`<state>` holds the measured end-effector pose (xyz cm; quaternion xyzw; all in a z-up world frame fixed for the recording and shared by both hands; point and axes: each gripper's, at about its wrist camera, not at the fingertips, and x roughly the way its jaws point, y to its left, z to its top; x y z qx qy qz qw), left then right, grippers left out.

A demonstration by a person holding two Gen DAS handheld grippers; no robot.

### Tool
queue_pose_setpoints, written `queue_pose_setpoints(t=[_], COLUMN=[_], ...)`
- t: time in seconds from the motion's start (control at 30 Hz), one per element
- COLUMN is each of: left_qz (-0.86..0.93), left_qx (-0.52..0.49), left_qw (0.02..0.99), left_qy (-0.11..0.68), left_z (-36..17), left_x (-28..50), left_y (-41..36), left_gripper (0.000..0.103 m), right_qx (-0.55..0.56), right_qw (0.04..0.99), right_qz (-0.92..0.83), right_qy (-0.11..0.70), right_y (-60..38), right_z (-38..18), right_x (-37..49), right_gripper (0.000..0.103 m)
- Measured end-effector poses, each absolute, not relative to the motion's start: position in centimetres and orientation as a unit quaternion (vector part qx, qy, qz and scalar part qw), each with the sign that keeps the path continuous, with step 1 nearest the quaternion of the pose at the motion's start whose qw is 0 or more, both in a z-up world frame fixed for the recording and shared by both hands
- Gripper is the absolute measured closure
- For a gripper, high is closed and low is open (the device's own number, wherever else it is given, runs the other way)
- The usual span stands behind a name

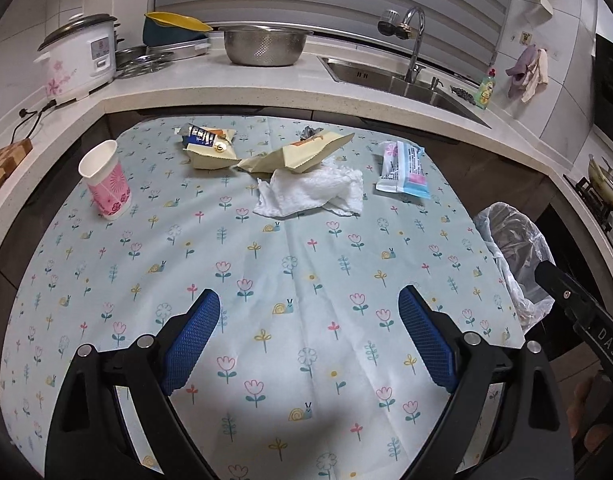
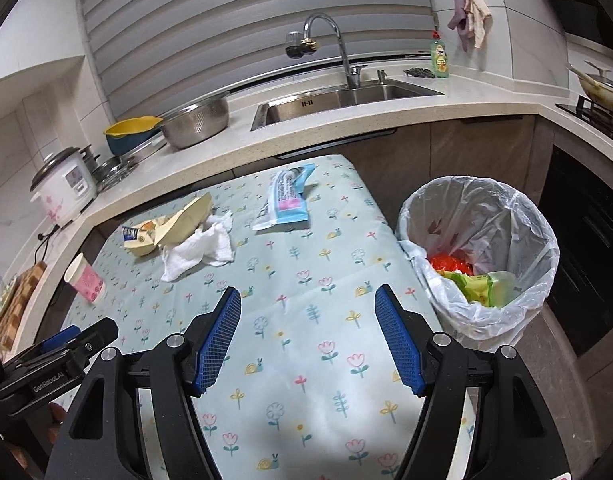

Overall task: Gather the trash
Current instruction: 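Move both tools back over the table toward the white tissue, then grasp the white tissue with the right tool while the left tool grasps the white cloth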

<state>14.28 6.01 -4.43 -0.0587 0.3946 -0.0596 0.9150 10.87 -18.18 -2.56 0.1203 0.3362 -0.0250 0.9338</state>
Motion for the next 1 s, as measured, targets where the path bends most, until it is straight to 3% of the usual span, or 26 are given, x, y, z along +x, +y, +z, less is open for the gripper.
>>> queue_pose_setpoints(t=[0.5, 1.0], left_qz=[-0.065, -0.038], left_qx=[-0.061, -0.062], left_qw=[0.915, 0.914], left_qy=[0.394, 0.399], left_z=[-4.7, -6.1], left_x=[14.9, 23.4], left_y=[6.9, 8.8], left_gripper=[0.016, 0.014], right_qx=[0.095, 0.091], right_qw=[0.933, 0.916], right_qz=[-0.004, 0.049], right_qy=[0.347, 0.389], right_y=[-15.1, -11.7], right_z=[-3.0, -6.8], right_x=[13.2, 22.9], right_gripper=[0.036, 0.039])
